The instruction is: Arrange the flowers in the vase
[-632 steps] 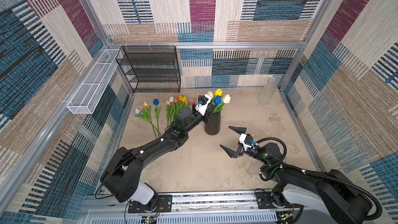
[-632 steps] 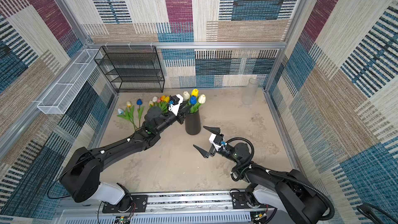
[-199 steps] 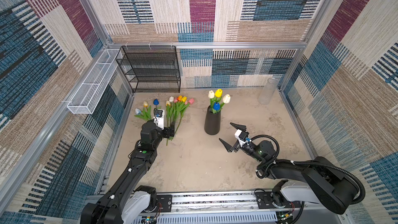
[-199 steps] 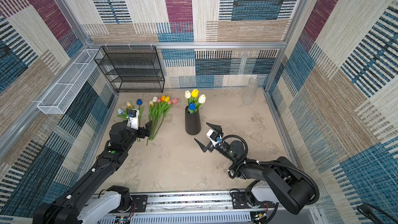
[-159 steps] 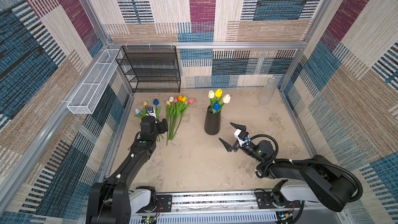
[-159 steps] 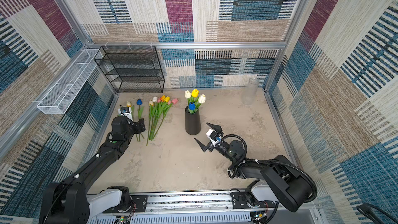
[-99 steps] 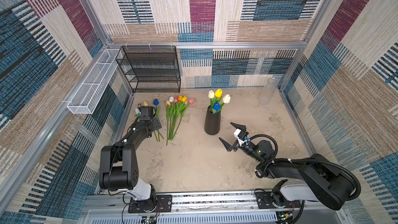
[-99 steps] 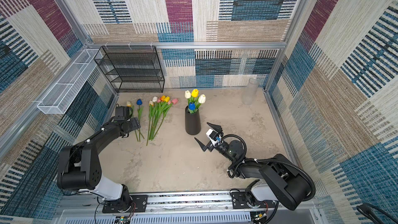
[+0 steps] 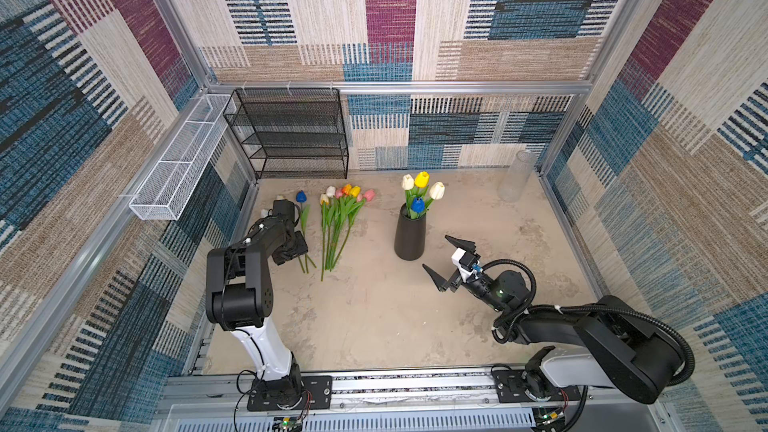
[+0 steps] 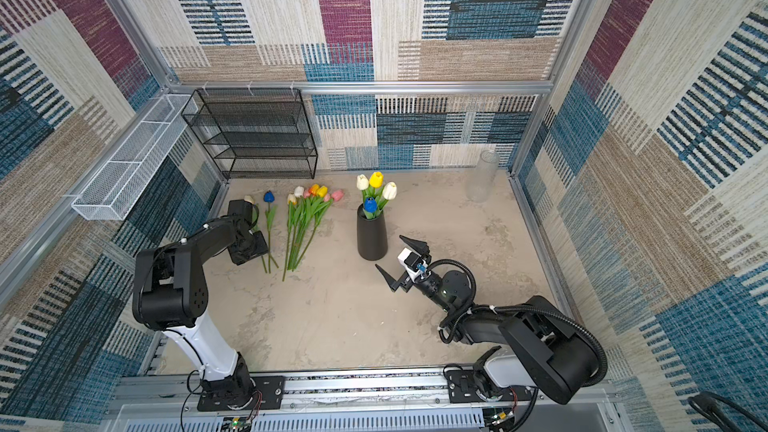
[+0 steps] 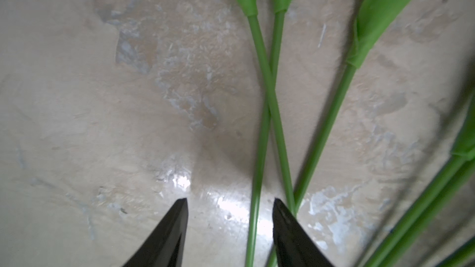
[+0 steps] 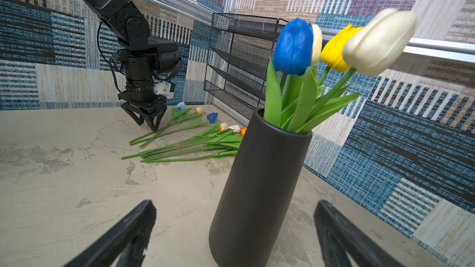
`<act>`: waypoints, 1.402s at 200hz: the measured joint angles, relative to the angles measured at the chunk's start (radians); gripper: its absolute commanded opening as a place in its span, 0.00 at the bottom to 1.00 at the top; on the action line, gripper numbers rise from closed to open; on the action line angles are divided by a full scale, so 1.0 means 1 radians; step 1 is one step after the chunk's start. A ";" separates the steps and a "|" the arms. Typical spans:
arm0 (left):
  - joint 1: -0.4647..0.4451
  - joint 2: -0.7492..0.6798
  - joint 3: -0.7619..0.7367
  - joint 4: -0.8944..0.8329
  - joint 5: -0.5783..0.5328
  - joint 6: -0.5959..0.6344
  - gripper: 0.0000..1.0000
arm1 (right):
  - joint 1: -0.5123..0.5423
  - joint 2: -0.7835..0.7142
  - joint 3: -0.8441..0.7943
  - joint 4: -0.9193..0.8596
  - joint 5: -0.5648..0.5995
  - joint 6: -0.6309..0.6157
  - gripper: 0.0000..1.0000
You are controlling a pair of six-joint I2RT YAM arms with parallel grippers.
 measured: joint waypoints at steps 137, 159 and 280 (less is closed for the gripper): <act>0.004 -0.007 0.035 -0.041 0.013 0.008 0.32 | -0.001 0.003 0.000 0.001 0.000 0.000 1.00; 0.004 -0.018 0.031 -0.042 0.019 0.010 0.30 | -0.001 0.003 0.000 0.001 0.000 0.000 1.00; 0.003 -0.108 -0.024 -0.028 0.053 0.011 0.27 | 0.000 -0.004 0.001 0.000 -0.011 0.013 1.00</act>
